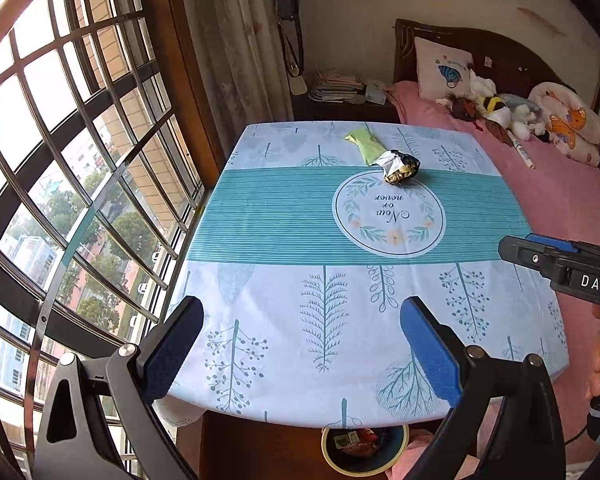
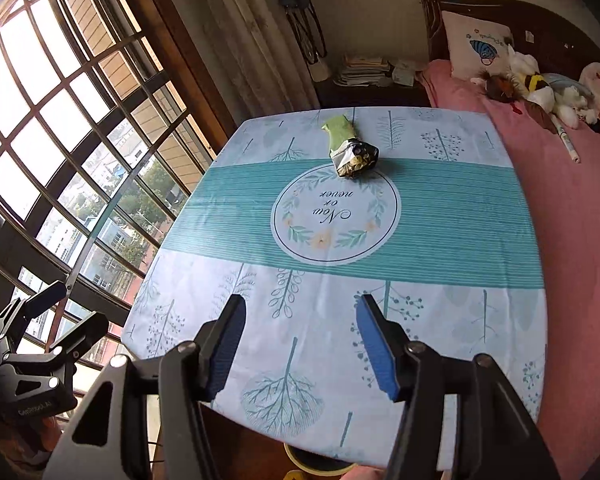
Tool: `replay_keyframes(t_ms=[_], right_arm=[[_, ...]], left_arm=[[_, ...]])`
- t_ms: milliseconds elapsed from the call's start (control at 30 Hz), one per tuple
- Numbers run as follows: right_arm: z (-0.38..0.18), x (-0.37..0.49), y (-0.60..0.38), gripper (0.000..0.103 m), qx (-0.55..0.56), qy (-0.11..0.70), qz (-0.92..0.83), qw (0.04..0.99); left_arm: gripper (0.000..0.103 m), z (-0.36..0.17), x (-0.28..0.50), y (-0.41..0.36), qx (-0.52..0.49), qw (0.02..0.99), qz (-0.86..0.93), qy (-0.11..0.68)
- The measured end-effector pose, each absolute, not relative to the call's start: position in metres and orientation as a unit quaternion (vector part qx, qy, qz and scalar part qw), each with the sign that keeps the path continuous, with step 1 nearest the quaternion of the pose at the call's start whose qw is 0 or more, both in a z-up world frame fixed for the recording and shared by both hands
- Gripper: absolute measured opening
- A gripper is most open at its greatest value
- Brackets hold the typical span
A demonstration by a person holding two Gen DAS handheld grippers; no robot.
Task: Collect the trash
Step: 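Reach the right tool to the black-and-gold foil wrapper and grasp it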
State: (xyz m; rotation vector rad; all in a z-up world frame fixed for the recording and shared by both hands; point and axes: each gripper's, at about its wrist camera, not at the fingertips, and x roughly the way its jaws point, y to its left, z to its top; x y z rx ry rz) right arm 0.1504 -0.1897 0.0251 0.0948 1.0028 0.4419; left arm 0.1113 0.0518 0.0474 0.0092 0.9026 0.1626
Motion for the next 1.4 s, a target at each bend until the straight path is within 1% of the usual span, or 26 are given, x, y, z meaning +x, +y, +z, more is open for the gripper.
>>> replay_keyframes(t_ms=[100, 233, 300, 533, 767, 1033, 1100, 1167, 1233, 1267, 1400], right_arm=[[0.013, 0.203, -0.191, 0.059, 0.047, 0.495, 0.222, 0.839], [-0.004, 0.268, -0.188, 0.064, 0.03, 0.513, 0.242, 0.823], [-0.014, 0.298, -0.186, 0.065, 0.022, 0.52, 0.25, 0.816], [-0.05, 0.379, -0.177, 0.07, 0.019, 0.541, 0.26, 0.799], [-0.087, 0.43, -0.166, 0.072, 0.037, 0.568, 0.25, 0.783], [-0.114, 0.451, -0.156, 0.072, 0.057, 0.584, 0.256, 0.768], [-0.115, 0.452, -0.158, 0.071, 0.065, 0.579, 0.259, 0.771], [-0.115, 0.453, -0.161, 0.059, 0.068, 0.575, 0.259, 0.773], [-0.116, 0.455, -0.163, 0.057, 0.073, 0.574, 0.265, 0.772], [-0.117, 0.455, -0.165, 0.054, 0.074, 0.574, 0.269, 0.77], [-0.117, 0.453, -0.175, 0.05, 0.079, 0.571, 0.281, 0.767]], left_arm=[[0.098, 0.038, 0.155, 0.047, -0.02, 0.885, 0.095, 0.456], [0.098, 0.025, 0.208, 0.038, -0.037, 0.872, 0.123, 0.472], [0.098, 0.02, 0.23, 0.035, -0.042, 0.867, 0.137, 0.478], [0.098, 0.0, 0.28, 0.036, -0.053, 0.847, 0.172, 0.5], [0.098, -0.012, 0.307, 0.037, -0.043, 0.835, 0.186, 0.515], [0.098, -0.018, 0.337, 0.033, -0.037, 0.832, 0.18, 0.523], [0.098, -0.019, 0.343, 0.031, -0.036, 0.833, 0.177, 0.523], [0.098, -0.019, 0.35, 0.028, -0.037, 0.834, 0.172, 0.524], [0.098, -0.021, 0.357, 0.024, -0.037, 0.834, 0.166, 0.525], [0.098, -0.022, 0.361, 0.021, -0.038, 0.834, 0.163, 0.525], [0.098, -0.025, 0.379, 0.011, -0.041, 0.835, 0.149, 0.528]])
